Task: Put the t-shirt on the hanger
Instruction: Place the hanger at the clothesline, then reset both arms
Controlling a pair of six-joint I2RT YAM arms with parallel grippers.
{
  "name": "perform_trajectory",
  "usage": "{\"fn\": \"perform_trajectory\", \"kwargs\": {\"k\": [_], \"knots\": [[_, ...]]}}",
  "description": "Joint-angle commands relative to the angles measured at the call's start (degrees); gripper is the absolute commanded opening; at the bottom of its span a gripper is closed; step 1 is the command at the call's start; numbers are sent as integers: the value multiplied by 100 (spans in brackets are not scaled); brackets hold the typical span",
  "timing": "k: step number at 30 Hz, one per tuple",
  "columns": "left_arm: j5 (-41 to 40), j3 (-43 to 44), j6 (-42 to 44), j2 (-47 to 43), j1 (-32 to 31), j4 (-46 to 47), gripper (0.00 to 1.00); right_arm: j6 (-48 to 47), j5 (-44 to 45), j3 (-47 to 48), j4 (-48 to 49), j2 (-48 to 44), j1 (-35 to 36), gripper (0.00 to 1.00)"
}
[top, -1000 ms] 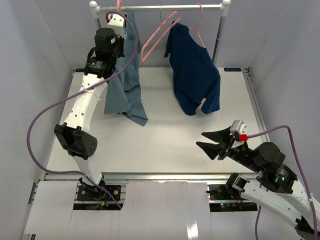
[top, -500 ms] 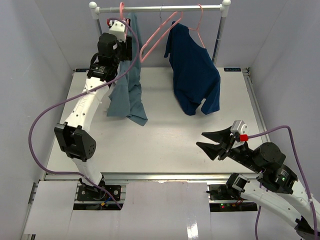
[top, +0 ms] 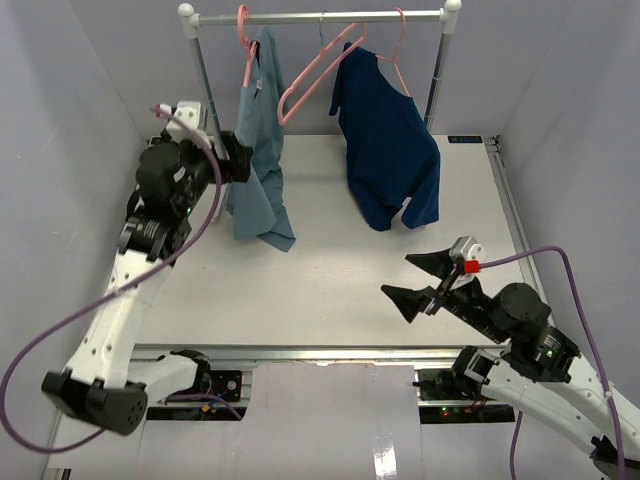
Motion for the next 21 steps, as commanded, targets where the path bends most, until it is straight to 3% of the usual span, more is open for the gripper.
{"fn": "perform_trajectory", "kwargs": {"k": [1,5,8,17,21], "knots": [[1229,-1370,-799,-936,-59,136,98,373,1130,-45,348,302,-20,90],[1953,-3000,-1206,-1918,-128,765,98,829,1814,4,188,514,-20,90],[2240,-3711,-1423,-2188,-265,1209,98,926,2006,-47,126,626,-12,90],[2817,-4908,-2000,-3055,-593,2682,98,697,1967,-383,373,923,-13,90],[2828,-5047,-2044,-3291,-597,2765,98,658,2029,-369,355,1111,-20,90]]}}
